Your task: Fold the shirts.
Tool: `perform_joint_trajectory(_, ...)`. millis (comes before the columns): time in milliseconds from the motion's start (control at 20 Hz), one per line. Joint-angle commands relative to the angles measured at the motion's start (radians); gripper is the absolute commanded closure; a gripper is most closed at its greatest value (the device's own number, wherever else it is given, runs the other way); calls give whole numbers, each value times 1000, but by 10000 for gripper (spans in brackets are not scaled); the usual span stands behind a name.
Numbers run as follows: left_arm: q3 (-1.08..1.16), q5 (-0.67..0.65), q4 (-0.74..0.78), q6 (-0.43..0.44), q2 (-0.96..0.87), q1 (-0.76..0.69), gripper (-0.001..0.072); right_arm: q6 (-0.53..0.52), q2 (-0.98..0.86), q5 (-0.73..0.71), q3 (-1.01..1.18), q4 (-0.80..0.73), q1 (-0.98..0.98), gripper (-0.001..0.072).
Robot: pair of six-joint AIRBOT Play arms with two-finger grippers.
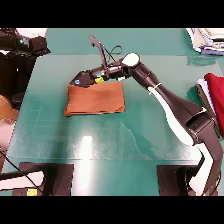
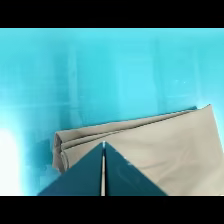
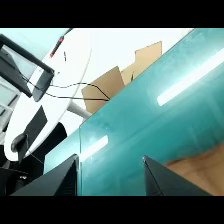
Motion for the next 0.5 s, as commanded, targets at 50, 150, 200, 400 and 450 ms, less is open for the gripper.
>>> perform_joint_trajectory(50,1,-45,0,1,11,14,680,44,75,100,-147,-46,-147,261)
perform_joint_trajectory(150,1,-58,0,8,11,14,679,143,127,146,-234,-244,-246,261)
perform_joint_trajectory(200,1,-58,0,8,11,14,679,206,154,161,-281,-360,-291,261)
perform_joint_trajectory(400,1,-56,-2,31,11,14,679,370,236,154,-465,-591,-428,257)
perform_joint_trajectory(450,1,-53,-2,34,11,14,679,370,239,151,-497,-576,-448,170)
